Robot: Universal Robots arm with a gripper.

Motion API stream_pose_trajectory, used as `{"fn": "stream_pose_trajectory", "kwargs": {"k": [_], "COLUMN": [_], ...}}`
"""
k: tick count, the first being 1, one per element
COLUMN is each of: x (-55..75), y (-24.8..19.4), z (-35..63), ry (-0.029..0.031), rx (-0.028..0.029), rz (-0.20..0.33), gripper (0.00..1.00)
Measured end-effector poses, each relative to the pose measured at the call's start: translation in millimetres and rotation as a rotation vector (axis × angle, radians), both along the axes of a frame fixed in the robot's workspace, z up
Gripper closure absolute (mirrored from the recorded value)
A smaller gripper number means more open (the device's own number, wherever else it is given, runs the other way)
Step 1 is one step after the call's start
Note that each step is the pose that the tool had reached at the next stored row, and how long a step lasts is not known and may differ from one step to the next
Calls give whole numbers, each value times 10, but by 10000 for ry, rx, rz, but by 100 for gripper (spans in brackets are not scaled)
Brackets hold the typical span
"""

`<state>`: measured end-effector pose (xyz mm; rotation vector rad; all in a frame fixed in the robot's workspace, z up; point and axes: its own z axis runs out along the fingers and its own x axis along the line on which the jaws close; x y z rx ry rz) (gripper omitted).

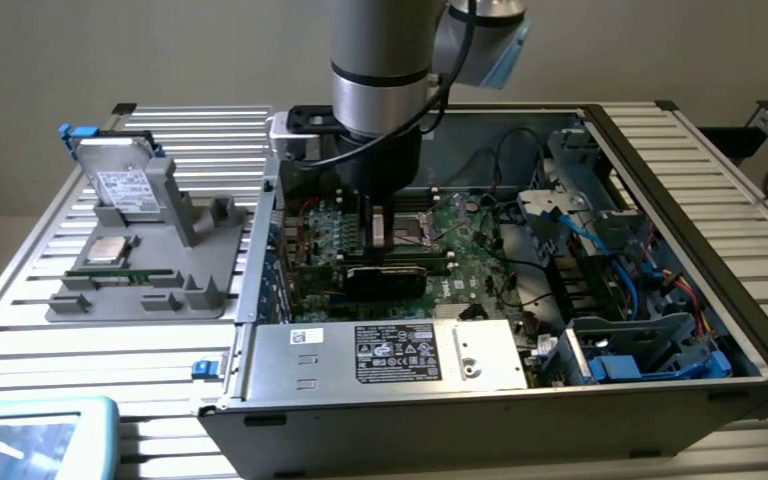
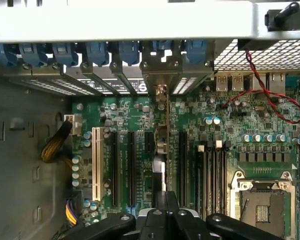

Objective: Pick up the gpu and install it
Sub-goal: 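Press down on the gpu until it lock into place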

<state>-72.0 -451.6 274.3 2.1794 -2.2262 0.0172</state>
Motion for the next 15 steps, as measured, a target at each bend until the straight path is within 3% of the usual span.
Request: {"fn": "stream_pose_trajectory", "kwargs": {"k": [11,13,15], "x": [1,0,0], "y": [-1,3,1], "z": [-104,-76,-3], "ry": [61,98,146], "rx": [-4,25,6], "rz": [-5,-12,-16], "gripper": [89,89,89]}}
